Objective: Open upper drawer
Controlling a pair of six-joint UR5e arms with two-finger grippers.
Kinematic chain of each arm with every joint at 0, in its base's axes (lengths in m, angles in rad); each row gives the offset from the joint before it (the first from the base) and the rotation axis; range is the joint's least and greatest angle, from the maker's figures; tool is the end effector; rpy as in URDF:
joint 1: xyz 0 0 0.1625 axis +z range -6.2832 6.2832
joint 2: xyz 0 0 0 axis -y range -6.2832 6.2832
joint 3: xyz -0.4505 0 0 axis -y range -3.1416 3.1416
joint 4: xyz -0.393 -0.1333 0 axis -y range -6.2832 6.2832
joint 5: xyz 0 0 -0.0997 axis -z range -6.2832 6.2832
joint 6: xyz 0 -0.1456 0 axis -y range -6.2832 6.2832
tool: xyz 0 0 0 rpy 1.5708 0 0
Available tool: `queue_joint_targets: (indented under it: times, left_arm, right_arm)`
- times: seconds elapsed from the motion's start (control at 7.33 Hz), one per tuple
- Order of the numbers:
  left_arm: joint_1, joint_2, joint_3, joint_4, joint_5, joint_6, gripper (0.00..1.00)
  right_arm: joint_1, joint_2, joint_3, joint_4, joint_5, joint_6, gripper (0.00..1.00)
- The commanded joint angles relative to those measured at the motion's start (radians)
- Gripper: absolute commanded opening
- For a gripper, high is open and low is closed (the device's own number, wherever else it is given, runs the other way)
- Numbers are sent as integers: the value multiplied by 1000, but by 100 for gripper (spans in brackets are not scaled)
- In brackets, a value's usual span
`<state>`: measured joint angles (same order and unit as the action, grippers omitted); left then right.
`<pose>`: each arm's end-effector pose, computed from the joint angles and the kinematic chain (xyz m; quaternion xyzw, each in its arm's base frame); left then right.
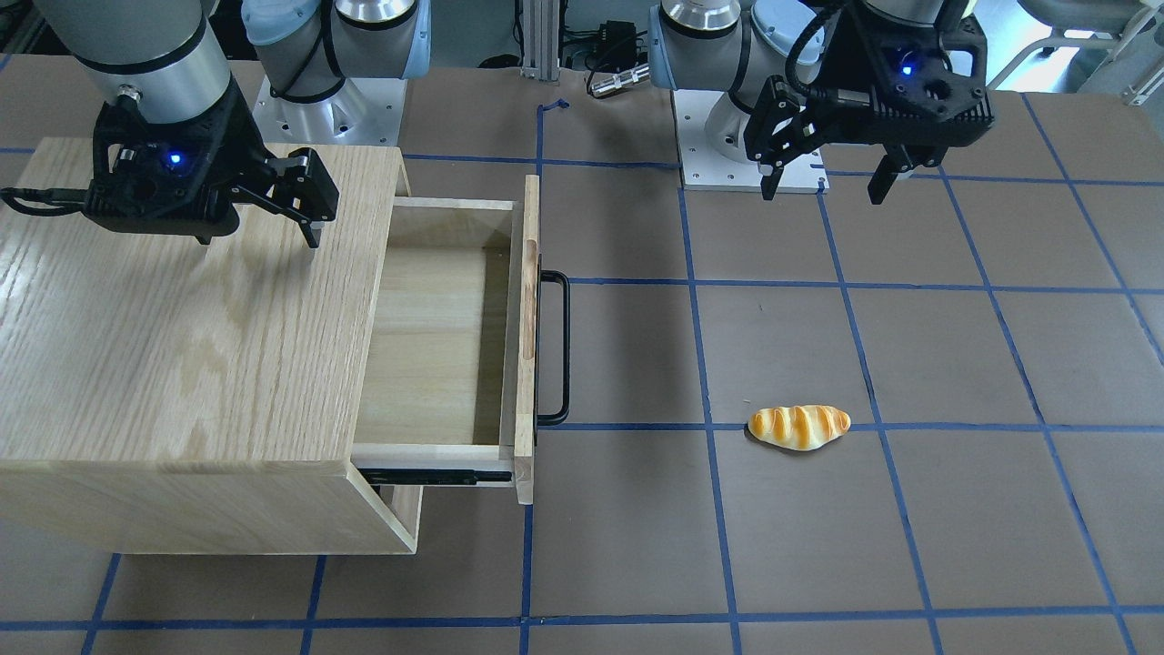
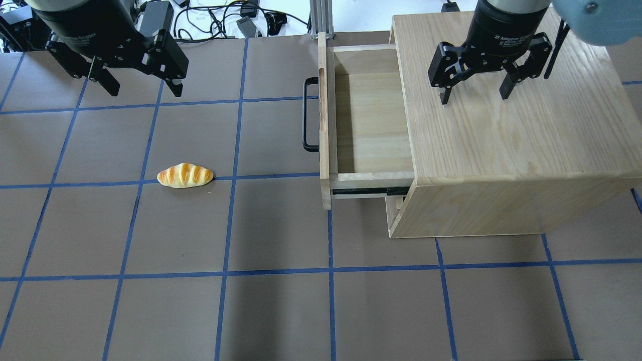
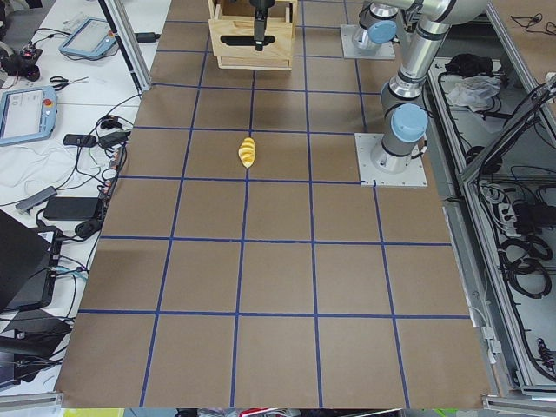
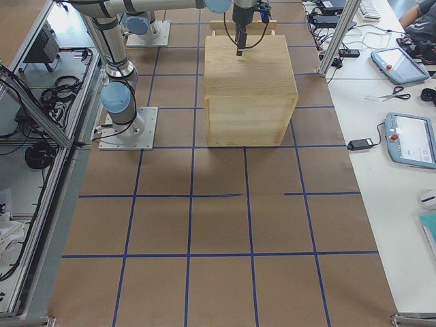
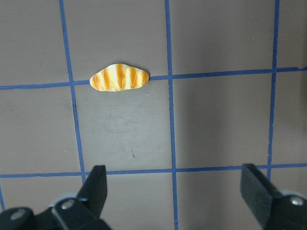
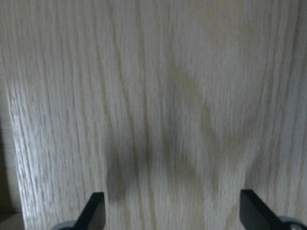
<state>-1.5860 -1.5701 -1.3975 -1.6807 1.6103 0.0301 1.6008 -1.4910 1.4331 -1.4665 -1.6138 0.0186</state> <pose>-0.1351 -0.4936 0.5422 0.0220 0.9990 -0.0319 0.0200 0.1426 -0.5171 0.4844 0.0062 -0.9995 -0.0227 0.0221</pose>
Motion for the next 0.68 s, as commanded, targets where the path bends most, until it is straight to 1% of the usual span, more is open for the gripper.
queue_joint_targets:
  times: [0.0, 0.55]
  left_arm:
    - [0, 4, -1, 4, 3, 1, 100]
    - [0, 1, -12, 6, 2, 1, 100]
  right_arm:
    - [1, 0, 0, 0, 0, 1, 100]
    - [1, 0, 0, 0, 0, 1, 100]
